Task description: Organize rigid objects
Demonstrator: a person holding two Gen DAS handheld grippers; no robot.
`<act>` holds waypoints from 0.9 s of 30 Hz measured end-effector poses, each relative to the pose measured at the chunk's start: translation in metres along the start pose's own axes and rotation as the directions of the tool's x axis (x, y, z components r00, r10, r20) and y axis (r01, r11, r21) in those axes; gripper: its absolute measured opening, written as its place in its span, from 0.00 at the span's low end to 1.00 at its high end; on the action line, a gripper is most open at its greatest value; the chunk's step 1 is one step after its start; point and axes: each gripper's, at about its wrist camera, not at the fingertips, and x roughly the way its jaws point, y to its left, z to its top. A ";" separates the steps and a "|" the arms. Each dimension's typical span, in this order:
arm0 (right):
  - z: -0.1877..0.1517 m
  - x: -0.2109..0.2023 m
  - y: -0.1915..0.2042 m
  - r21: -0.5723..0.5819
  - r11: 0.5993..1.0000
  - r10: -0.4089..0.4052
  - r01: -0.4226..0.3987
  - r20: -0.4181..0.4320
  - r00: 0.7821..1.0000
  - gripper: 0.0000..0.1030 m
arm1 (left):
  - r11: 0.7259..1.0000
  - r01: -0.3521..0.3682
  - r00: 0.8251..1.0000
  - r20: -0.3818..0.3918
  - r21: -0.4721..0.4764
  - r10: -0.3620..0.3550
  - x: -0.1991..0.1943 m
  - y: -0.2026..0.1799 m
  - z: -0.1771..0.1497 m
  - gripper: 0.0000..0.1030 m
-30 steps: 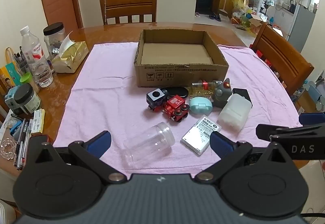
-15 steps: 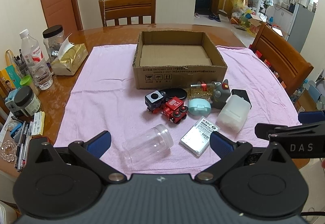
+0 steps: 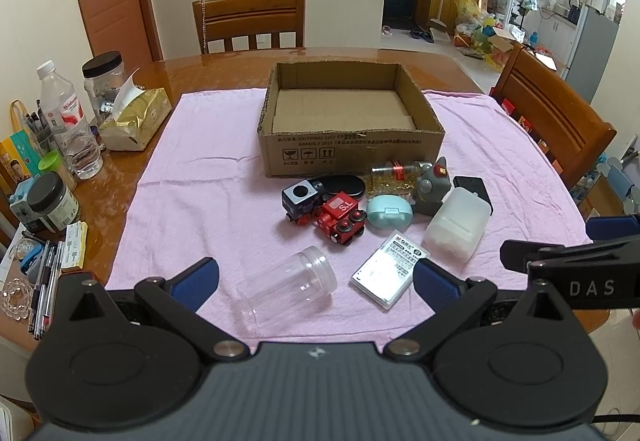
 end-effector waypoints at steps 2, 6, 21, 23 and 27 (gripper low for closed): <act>0.000 0.000 0.000 0.000 1.000 0.000 0.000 0.001 1.000 1.00 | 1.000 0.000 1.000 0.000 0.000 0.000 0.000 0.000 0.000 0.99; 0.000 0.000 -0.001 -0.001 1.000 0.001 -0.001 0.002 1.000 1.00 | 1.000 0.001 1.000 0.001 0.001 -0.001 0.000 0.000 0.000 0.99; 0.003 -0.001 -0.004 -0.019 1.000 0.007 -0.007 0.016 1.000 1.00 | 0.999 0.014 1.000 0.022 0.029 -0.015 0.001 -0.007 0.001 0.99; 0.004 0.000 -0.004 -0.025 1.000 0.009 -0.008 0.023 1.000 1.00 | 0.999 0.018 0.999 0.030 0.036 -0.019 0.002 -0.007 0.001 0.99; 0.004 0.002 -0.003 -0.036 0.999 0.006 -0.005 0.024 1.000 1.00 | 0.998 0.024 0.999 0.025 0.062 -0.026 0.005 -0.008 -0.001 0.99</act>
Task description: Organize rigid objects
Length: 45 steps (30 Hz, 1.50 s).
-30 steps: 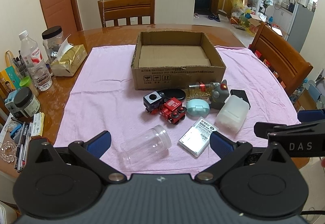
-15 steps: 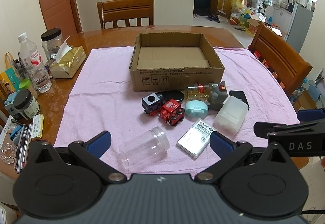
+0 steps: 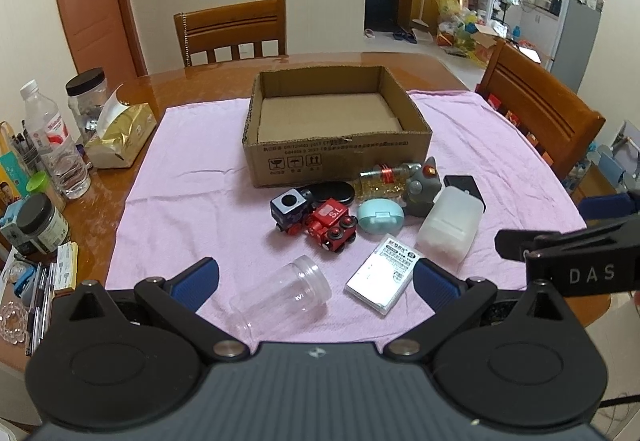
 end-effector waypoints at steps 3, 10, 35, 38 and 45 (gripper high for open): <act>0.000 0.001 0.000 -0.003 1.000 0.000 0.000 0.002 1.000 1.00 | 1.000 0.004 1.000 0.002 0.004 -0.004 0.002 0.000 -0.001 0.99; -0.001 0.007 0.000 -0.010 1.000 0.011 -0.011 0.003 1.000 1.00 | 1.000 0.018 1.000 0.004 -0.001 -0.018 0.007 0.002 -0.003 0.99; -0.032 0.070 -0.008 -0.011 0.996 0.092 -0.094 -0.075 0.993 1.00 | 0.997 -0.026 0.981 -0.196 -0.077 0.010 0.092 0.036 -0.057 0.99; -0.031 0.072 -0.008 -0.009 0.996 0.093 -0.094 -0.081 0.992 1.00 | 0.995 -0.010 0.977 -0.211 -0.100 -0.012 0.099 0.042 -0.054 0.99; -0.031 0.077 -0.010 0.002 0.996 0.087 -0.087 -0.098 0.991 1.00 | 0.976 0.094 0.964 -0.226 -0.197 -0.139 0.116 0.044 -0.043 0.99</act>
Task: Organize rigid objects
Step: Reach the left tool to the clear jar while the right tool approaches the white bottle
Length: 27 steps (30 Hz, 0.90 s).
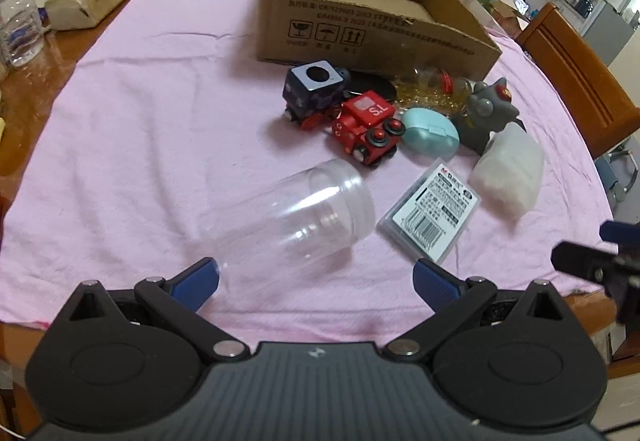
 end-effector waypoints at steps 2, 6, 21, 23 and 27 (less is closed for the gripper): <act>0.000 0.000 -0.001 0.002 1.000 0.000 0.000 -0.003 1.000 1.00 | 1.000 -0.006 1.000 0.002 -0.001 0.006 0.005 -0.002 0.004 0.99; -0.002 0.003 -0.004 0.005 1.000 0.003 -0.003 -0.012 1.000 1.00 | 0.999 -0.032 0.999 0.022 0.009 0.031 0.012 -0.005 0.016 0.99; -0.019 0.040 0.013 -0.173 0.981 0.080 -0.093 -0.082 0.993 1.00 | 0.985 -0.167 0.984 0.073 0.036 0.164 0.029 0.008 0.032 0.99; -0.021 0.049 0.015 -0.200 0.975 0.082 -0.100 -0.099 0.992 1.00 | 0.983 -0.178 0.983 0.063 0.049 0.175 0.033 0.013 0.029 0.99; -0.023 0.062 0.017 -0.252 0.962 0.078 -0.106 -0.117 0.990 1.00 | 0.984 -0.177 0.984 0.033 0.029 0.176 0.041 0.019 0.024 0.99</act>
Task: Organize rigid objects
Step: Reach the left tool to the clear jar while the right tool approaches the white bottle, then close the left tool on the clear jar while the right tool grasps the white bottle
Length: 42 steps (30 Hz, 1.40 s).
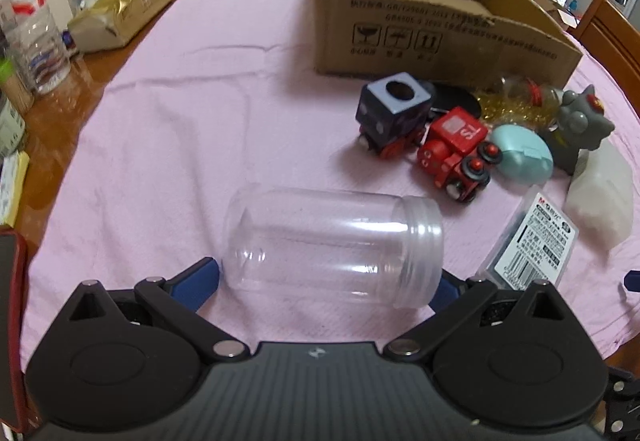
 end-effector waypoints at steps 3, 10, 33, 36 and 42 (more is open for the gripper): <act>-0.001 0.004 -0.003 -0.017 1.000 0.013 -0.013 -0.016 1.000 1.00 | 1.000 -0.017 1.000 0.002 0.007 0.017 0.003 -0.002 -0.001 0.99; 0.005 0.009 -0.005 -0.083 0.996 0.030 -0.033 -0.033 0.999 1.00 | 1.000 -0.011 1.000 -0.002 0.014 0.011 0.003 0.000 -0.001 1.00; 0.091 -0.002 -0.074 -0.210 0.977 0.041 -0.039 0.007 0.999 1.00 | 0.999 -0.031 0.999 -0.007 -0.019 0.031 0.003 0.000 0.001 1.00; 0.101 0.014 -0.082 -0.197 0.977 0.080 -0.087 -0.042 0.996 1.00 | 0.999 -0.035 0.999 0.002 -0.024 0.035 0.003 0.000 -0.001 1.00; 0.095 0.014 -0.080 -0.123 0.978 0.152 -0.167 -0.126 0.980 1.00 | 0.999 -0.034 0.999 0.007 -0.021 0.034 0.002 0.000 -0.001 1.00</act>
